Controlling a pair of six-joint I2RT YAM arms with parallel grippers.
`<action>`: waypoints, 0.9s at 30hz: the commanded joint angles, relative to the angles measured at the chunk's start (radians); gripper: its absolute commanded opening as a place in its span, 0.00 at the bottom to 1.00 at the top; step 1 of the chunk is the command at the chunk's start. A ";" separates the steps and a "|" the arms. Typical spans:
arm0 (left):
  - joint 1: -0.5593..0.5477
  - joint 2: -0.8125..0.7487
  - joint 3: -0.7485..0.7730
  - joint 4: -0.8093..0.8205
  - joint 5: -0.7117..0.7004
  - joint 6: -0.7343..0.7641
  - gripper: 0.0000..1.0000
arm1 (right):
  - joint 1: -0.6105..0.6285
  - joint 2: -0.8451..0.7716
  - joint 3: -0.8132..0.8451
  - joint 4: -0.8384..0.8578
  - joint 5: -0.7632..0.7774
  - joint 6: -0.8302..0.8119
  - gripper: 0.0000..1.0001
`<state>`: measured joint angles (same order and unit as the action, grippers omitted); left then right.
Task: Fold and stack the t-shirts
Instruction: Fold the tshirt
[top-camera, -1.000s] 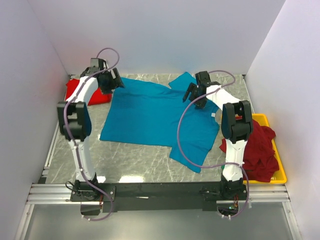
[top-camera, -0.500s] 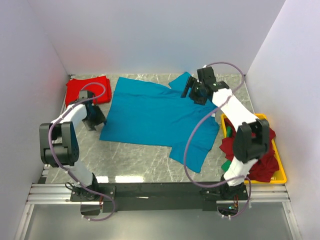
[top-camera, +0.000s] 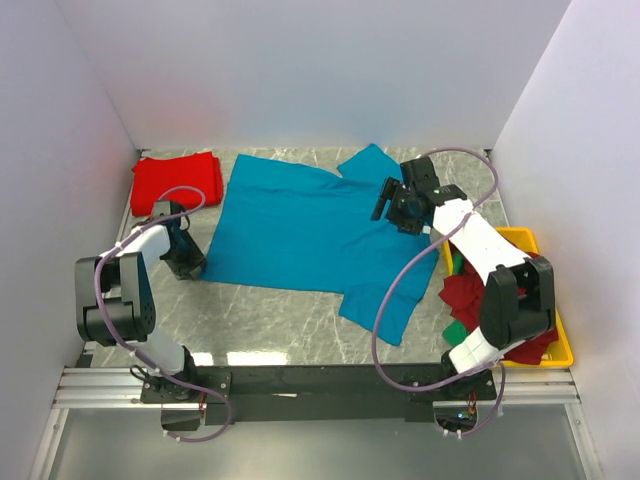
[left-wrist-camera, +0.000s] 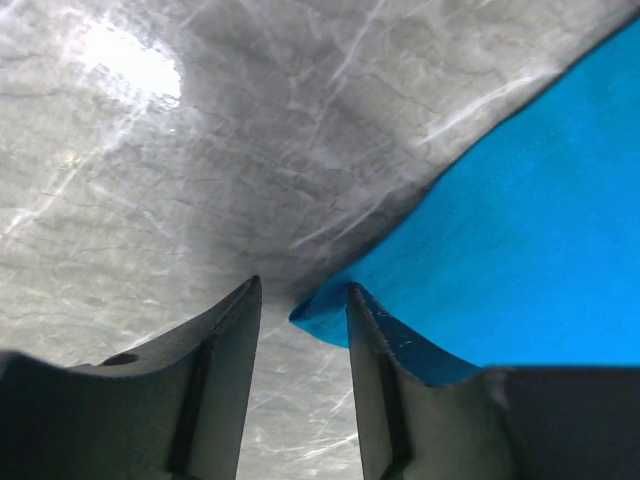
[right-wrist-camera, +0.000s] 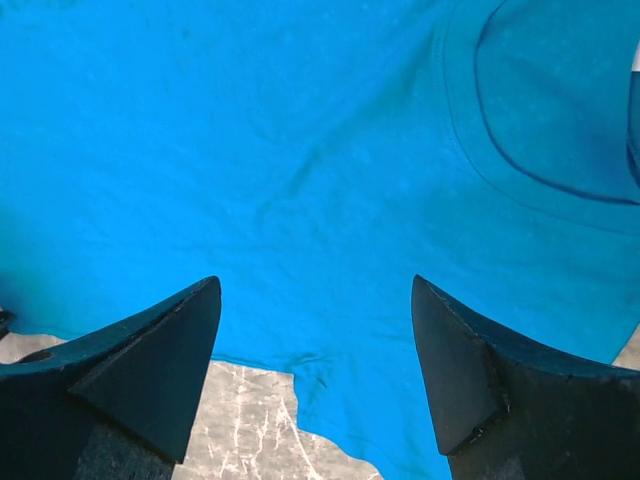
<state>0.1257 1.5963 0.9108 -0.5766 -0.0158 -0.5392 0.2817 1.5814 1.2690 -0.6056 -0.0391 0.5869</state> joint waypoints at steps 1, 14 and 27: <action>0.000 -0.039 -0.003 0.027 0.028 0.004 0.44 | 0.005 -0.075 -0.019 0.009 0.031 0.016 0.83; 0.000 -0.055 -0.020 0.011 0.039 0.019 0.41 | 0.020 -0.142 -0.097 0.004 0.068 0.036 0.82; 0.000 -0.035 -0.055 0.023 0.070 0.025 0.32 | 0.077 -0.219 -0.201 -0.040 0.123 0.048 0.83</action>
<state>0.1257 1.5810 0.8810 -0.5594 0.0349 -0.5343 0.3340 1.4162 1.1034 -0.6258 0.0441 0.6159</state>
